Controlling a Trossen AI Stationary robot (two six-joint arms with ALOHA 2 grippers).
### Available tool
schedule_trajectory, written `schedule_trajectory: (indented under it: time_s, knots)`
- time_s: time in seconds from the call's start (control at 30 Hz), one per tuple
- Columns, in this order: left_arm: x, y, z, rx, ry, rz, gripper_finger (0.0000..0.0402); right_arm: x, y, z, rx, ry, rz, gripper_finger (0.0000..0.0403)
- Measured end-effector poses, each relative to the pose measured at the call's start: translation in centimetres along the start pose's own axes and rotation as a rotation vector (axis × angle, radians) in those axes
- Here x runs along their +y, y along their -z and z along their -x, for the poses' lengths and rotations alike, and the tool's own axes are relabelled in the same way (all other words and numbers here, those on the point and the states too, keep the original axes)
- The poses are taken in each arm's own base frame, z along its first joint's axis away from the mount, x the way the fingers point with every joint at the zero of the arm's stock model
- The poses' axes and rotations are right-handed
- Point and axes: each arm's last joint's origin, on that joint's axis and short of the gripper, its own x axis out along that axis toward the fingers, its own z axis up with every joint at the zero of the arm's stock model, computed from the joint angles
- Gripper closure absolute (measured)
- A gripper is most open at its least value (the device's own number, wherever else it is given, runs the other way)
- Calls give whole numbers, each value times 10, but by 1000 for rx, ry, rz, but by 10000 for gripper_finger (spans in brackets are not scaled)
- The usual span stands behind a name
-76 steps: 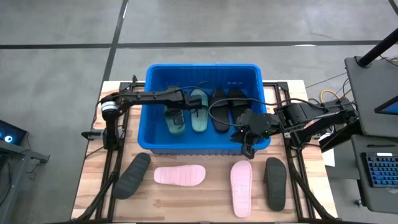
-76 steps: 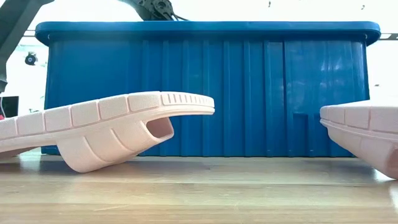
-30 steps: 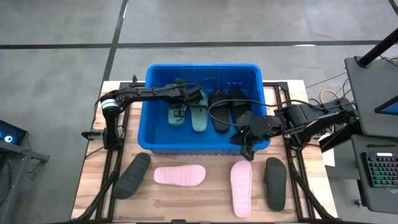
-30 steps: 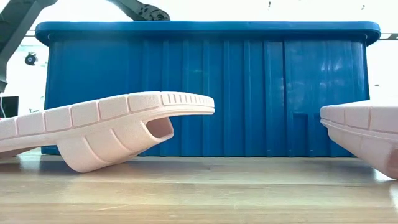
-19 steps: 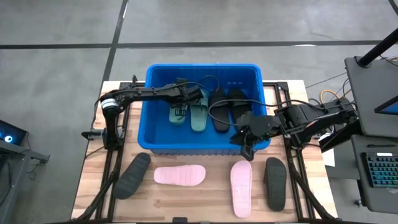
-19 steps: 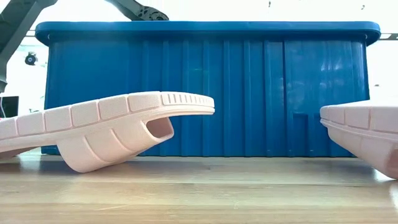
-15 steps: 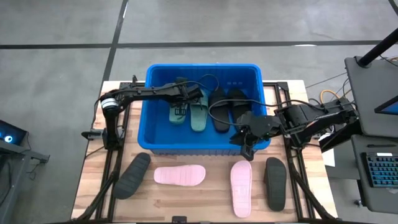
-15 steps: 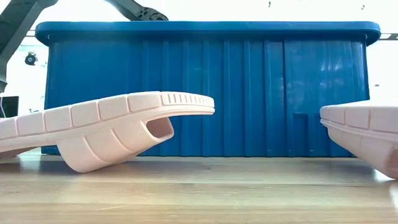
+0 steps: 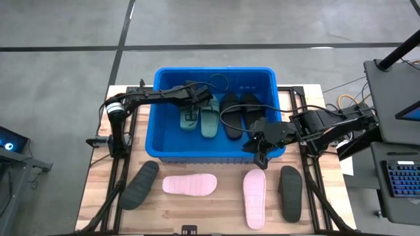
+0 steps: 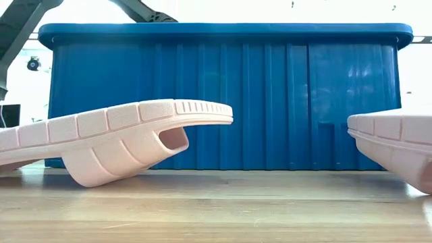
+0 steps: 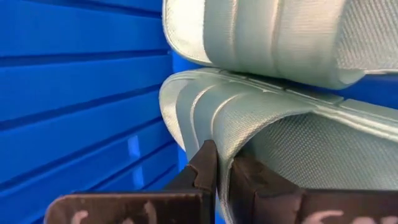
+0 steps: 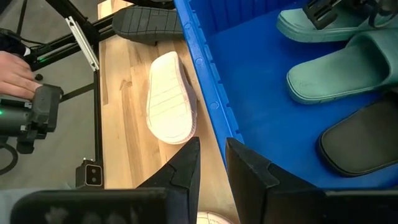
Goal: Pick and place slides into bin
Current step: Adjust the green slide in the bin
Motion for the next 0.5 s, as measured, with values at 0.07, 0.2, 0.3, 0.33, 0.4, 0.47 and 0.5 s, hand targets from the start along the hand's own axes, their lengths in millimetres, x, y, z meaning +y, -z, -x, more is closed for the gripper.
schedule_trajectory:
  time_s: [0.07,0.2,0.3,0.33,0.4,0.47,0.5]
  knots:
    - [0,0,-1,-4,11,1,400,0,0,0,0,0,0,335]
    - [-3,2,-4,-9,24,-19,400,0,0,0,0,0,0,335]
    - [-6,4,-6,0,35,-30,400,0,0,0,0,0,0,335]
    - [-7,4,-7,0,37,-31,400,0,0,0,0,0,0,335]
    - [-7,4,-7,-2,34,-26,400,0,0,0,0,1,0,335]
    - [-6,3,-7,-12,27,-17,400,0,0,0,0,1,0,335]
    - [-6,3,-7,-18,21,-11,400,0,0,0,0,1,-1,335]
